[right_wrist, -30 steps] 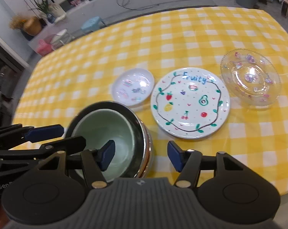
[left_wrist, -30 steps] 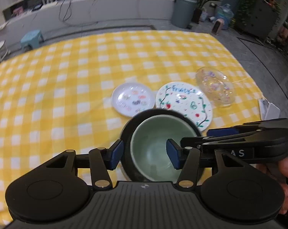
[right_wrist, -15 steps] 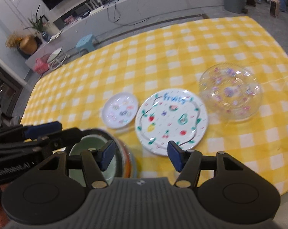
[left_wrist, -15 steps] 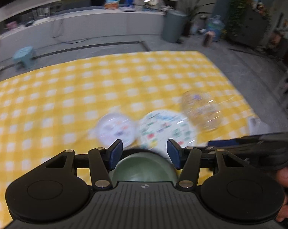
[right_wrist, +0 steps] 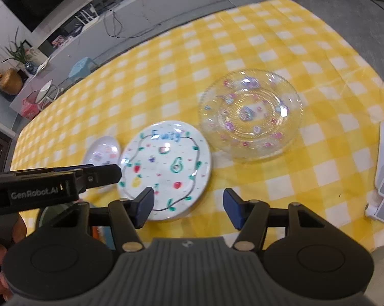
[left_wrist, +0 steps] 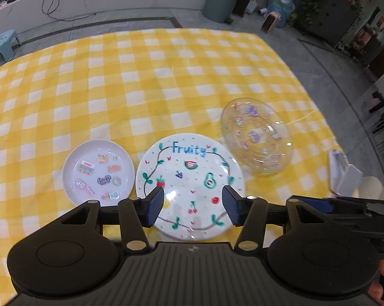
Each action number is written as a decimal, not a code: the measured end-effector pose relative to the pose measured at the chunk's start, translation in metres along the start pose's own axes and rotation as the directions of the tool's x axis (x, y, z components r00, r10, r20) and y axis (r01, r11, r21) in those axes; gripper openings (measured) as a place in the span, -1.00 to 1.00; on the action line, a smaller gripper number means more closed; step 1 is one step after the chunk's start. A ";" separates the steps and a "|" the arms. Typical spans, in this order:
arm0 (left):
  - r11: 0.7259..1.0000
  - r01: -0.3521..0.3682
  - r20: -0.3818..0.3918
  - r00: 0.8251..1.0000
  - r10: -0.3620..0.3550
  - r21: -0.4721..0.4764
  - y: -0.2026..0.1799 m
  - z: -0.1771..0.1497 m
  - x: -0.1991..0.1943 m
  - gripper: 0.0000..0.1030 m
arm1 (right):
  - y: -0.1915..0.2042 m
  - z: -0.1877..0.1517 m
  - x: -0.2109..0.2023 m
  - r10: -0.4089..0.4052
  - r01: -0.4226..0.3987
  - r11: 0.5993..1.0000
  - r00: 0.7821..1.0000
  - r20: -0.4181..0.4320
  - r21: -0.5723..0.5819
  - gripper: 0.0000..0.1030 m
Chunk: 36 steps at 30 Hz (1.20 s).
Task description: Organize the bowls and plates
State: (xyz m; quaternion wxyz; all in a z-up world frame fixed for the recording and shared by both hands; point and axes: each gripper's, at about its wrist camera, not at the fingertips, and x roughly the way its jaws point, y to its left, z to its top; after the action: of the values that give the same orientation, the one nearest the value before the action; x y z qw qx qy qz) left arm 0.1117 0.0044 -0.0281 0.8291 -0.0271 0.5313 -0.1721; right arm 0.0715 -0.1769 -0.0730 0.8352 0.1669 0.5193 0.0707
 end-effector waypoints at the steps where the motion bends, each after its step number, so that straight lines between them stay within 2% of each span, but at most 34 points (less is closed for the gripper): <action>1: 1.000 -0.003 -0.006 1.000 0.003 0.004 0.001 0.003 0.005 0.20 | -0.003 0.001 0.004 -0.001 0.001 1.000 1.000 -0.005 0.005 0.17; 7: 0.997 -0.029 -0.066 0.997 0.034 0.078 0.008 0.033 0.033 0.19 | -0.013 0.007 0.026 0.019 -0.019 0.999 0.999 -0.031 0.026 0.15; 13: 0.990 -0.026 -0.155 0.987 0.048 0.140 0.023 0.052 0.058 0.19 | -0.019 0.011 0.046 0.059 -0.056 0.998 0.997 -0.053 0.041 -0.03; 17: 0.988 -0.043 -0.181 0.981 0.071 0.151 0.030 0.055 0.073 0.19 | -0.023 0.011 0.059 0.072 -0.067 0.996 0.995 -0.074 0.062 -0.14; 20: 0.990 -0.018 -0.204 0.978 0.046 0.139 0.032 0.054 0.080 0.12 | -0.024 0.011 0.064 0.098 -0.092 0.993 0.992 -0.083 0.078 -0.20; 22: 0.990 -0.008 -0.219 0.975 0.038 0.139 0.031 0.053 0.085 -0.06 | -0.024 0.011 0.066 0.103 -0.097 0.992 0.991 -0.084 0.081 -0.30; 23: 0.989 -0.015 -0.221 0.974 0.048 0.149 0.030 0.052 0.087 -0.09 | -0.024 0.011 0.067 0.105 -0.098 0.992 0.991 -0.084 0.083 -0.37; 27: 0.990 -0.030 -0.217 0.974 0.060 0.140 0.031 0.052 0.091 -0.24 | -0.024 0.011 0.069 0.106 -0.099 0.991 0.991 -0.079 0.096 -0.41; 30: 0.994 -0.040 -0.218 0.974 0.062 0.104 0.035 0.053 0.091 -0.38 | -0.024 0.012 0.070 0.083 -0.076 0.993 0.993 -0.081 0.092 -0.65; 31: 0.994 -0.044 -0.217 0.974 0.064 0.096 0.035 0.052 0.090 -0.40 | -0.025 0.011 0.071 0.072 -0.065 0.994 0.994 -0.083 0.086 -0.72; 36: 0.990 -0.064 -0.226 0.970 0.091 0.126 0.021 0.044 0.087 -0.40 | -0.033 0.011 0.064 0.063 -0.053 0.992 0.994 -0.089 0.113 -0.74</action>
State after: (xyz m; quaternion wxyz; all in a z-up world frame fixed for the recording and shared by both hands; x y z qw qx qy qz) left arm 0.1887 -0.0089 -0.0895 0.7679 0.0630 0.6136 -0.1727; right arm 0.1086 -0.1917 -0.1337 0.7975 0.2244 0.5552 0.0737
